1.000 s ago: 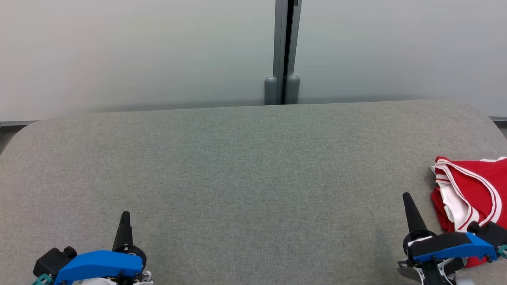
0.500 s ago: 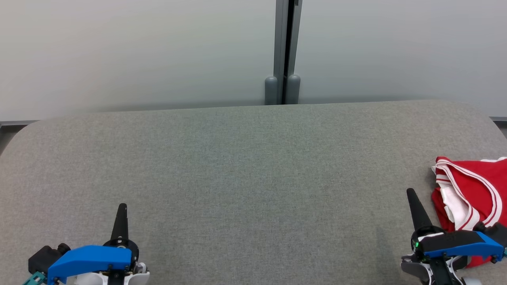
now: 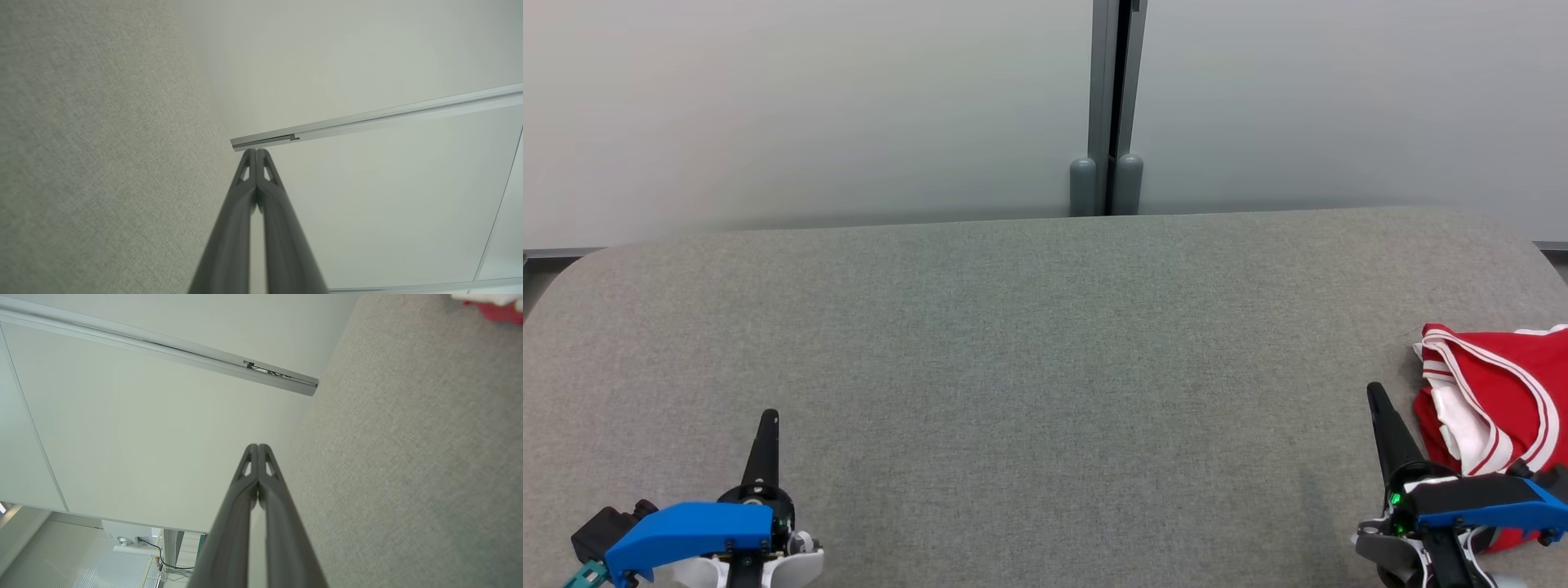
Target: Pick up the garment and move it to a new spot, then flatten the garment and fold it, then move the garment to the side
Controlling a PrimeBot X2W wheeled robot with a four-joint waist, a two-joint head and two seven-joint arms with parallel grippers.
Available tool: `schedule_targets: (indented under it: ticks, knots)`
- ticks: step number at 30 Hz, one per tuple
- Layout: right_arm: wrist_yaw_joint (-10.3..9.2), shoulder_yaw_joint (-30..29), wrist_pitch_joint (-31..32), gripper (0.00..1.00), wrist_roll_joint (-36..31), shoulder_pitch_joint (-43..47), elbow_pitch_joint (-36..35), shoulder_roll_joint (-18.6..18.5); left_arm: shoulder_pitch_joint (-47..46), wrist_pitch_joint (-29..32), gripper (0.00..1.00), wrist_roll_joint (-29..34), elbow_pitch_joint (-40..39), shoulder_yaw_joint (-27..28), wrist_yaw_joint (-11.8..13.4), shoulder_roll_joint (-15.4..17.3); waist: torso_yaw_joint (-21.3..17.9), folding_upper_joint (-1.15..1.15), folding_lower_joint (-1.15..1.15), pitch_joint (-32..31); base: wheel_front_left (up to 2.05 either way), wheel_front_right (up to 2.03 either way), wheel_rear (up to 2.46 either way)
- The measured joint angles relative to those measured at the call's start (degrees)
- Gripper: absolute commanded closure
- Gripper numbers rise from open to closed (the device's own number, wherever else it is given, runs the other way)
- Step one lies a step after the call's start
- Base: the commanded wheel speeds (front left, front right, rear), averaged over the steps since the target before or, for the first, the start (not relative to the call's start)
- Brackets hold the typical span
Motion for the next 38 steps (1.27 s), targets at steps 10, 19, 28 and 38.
schedule_targets:
  ticks: [10,19,28,38]
  knots:
    - [0.00,-0.5,1.2,1.00,4.7,0.5,-1.0,0.0,-0.7,1.2,1.00,-4.4,-0.6,1.1,-0.6,0.0,0.1,0.00,0.00,0.0,0.00,0.00,0.00]
    - [0.00,-0.9,2.2,1.00,8.5,0.6,-2.0,0.0,-0.9,2.3,1.00,-8.0,-1.0,1.6,-1.2,0.0,0.1,0.00,0.00,0.0,0.00,0.00,0.00]
    - [0.00,-1.3,3.0,1.00,12.2,0.7,-2.8,0.0,-1.3,3.1,1.00,-11.4,-1.3,2.4,-1.8,0.0,0.2,0.00,0.00,0.0,0.00,0.00,0.00]
    - [0.00,-1.6,4.0,1.00,15.8,0.9,-3.8,0.0,-1.8,4.0,1.00,-14.6,-1.7,3.1,-2.3,0.0,0.2,0.01,0.00,0.0,0.00,0.00,0.00]
